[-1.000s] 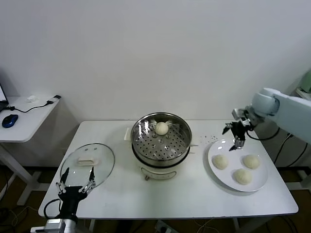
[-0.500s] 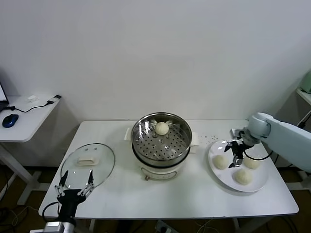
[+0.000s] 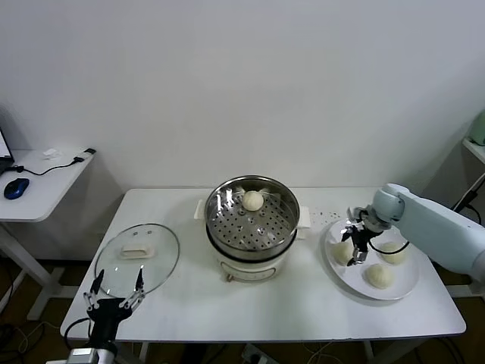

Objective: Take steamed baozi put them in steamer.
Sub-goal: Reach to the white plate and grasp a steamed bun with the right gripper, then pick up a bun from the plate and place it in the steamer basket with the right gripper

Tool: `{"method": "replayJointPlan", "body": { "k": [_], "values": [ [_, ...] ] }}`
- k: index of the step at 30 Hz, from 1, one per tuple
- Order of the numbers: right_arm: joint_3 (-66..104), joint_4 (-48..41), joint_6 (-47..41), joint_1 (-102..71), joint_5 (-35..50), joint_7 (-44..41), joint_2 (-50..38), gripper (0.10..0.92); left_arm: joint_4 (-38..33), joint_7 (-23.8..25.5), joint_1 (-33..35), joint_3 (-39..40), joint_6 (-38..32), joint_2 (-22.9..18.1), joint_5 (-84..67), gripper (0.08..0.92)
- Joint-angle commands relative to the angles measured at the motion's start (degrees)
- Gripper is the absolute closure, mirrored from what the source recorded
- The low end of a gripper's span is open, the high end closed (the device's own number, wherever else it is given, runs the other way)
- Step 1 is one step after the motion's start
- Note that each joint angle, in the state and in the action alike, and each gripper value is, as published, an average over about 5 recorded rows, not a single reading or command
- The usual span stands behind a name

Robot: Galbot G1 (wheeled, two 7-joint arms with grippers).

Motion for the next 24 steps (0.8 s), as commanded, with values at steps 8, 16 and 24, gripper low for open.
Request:
{"method": "replayJointPlan", "body": {
  "k": [8, 16, 24],
  "values": [
    [0.77, -1.12, -0.09, 0.33, -0.37, -1.39, 0.68, 0.383, -0.04, 0.00, 0.08, 0.14, 0.00, -0.01, 0.04, 0.177],
    [-0.81, 1.24, -1.08, 3.10, 2.27, -1.39, -1.27, 0.409, -0.40, -0.03, 0.61, 0.17, -0.12, -0.04, 0.01, 0.177],
    [-17.64, 3.42, -1.78, 25.32, 16.68, -2.22, -2.78, 0.423, -0.89, -0.06, 0.76, 0.15, -0.07, -0.15, -0.27, 0.177]
  ]
}}
